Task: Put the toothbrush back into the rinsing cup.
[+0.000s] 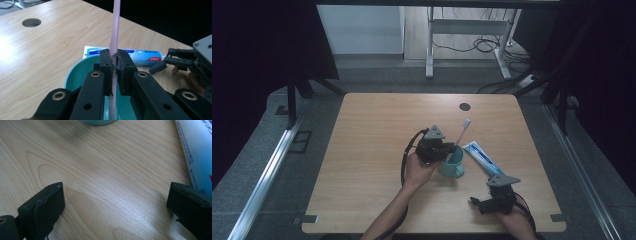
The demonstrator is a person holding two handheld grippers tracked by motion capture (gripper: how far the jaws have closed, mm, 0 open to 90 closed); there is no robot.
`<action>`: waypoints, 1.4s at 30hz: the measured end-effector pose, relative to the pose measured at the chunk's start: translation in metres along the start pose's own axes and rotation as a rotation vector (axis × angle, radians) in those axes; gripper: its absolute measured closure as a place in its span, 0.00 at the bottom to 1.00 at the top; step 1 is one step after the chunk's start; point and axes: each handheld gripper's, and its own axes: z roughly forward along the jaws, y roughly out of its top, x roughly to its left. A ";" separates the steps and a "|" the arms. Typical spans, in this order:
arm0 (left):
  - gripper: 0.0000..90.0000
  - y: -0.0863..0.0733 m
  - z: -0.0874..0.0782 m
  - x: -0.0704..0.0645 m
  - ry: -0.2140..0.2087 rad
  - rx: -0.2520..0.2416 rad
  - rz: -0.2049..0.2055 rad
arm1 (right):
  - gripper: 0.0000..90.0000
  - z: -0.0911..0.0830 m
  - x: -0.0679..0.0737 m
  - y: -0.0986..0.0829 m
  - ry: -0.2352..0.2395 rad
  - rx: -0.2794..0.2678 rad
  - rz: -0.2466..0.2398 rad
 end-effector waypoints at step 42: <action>0.91 -0.014 0.024 -0.005 0.051 0.141 0.020 | 0.01 0.000 0.000 0.000 0.000 0.000 0.002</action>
